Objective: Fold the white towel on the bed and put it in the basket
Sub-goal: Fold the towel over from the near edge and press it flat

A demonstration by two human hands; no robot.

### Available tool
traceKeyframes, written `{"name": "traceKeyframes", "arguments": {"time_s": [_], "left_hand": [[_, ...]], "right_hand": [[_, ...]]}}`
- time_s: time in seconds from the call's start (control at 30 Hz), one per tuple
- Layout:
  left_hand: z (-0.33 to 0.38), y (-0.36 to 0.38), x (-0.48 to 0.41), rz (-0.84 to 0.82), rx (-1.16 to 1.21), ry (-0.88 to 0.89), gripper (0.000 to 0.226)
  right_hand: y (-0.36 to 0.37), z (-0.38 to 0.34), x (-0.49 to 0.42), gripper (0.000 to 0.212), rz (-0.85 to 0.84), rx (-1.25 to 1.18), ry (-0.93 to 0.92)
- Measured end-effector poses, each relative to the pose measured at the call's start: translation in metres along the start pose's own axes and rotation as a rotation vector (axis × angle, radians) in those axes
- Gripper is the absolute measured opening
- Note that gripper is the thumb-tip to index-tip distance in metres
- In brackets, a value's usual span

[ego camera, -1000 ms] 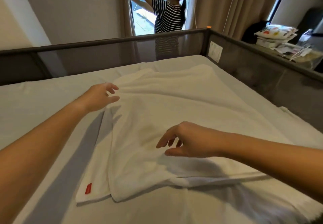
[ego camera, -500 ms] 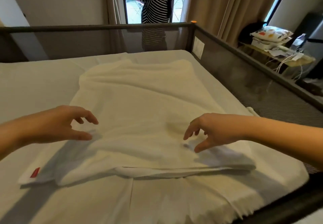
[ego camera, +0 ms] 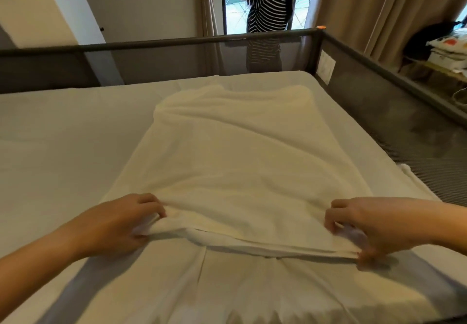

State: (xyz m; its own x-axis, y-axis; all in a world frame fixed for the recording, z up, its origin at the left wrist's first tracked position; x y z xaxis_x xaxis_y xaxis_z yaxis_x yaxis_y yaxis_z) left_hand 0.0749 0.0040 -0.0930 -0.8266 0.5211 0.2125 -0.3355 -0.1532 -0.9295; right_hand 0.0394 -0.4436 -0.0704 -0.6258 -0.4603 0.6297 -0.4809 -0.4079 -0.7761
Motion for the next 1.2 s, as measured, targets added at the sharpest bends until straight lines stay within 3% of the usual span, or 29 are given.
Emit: {"name": "traceKeyframes", "arguments": {"time_s": [0.33,0.5,0.8,0.9,1.03,1.2], "left_hand": [[-0.005,0.000,-0.012,0.090,-0.053,-0.009,0.029],[-0.017,-0.008,-0.010,0.126,0.023,-0.077,0.021],[-0.028,-0.018,-0.008,0.175,0.086,-0.134,0.043],[-0.029,-0.023,-0.005,0.205,0.090,-0.129,0.038],[-0.026,-0.031,-0.003,0.231,0.076,-0.110,0.028],[-0.017,-0.033,0.001,0.163,0.047,-0.097,0.019]], "right_hand": [[0.000,-0.004,-0.010,0.063,0.015,0.077,0.050],[-0.002,-0.003,-0.014,0.036,-0.012,0.059,0.076],[-0.015,0.012,-0.015,0.003,0.135,0.008,0.176],[-0.024,0.022,-0.012,0.015,0.187,-0.044,0.223],[-0.031,0.034,-0.012,0.013,0.266,-0.039,0.257],[-0.030,0.024,-0.001,0.018,0.175,-0.111,0.228]]}}
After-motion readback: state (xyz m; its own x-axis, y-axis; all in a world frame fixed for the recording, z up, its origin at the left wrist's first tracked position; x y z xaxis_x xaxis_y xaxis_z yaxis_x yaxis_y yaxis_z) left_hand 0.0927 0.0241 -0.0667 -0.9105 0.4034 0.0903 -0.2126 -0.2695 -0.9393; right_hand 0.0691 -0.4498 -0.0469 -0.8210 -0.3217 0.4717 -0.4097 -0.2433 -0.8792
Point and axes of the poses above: each hand's wrist, its own x-axis away from the middle knuckle, its own y-axis out of the palm, z = x × y, the point moved 7 cm from there along -x, towards the middle knuckle, and after that the axes turned 8 degrees about x, right-handed, at the moved point
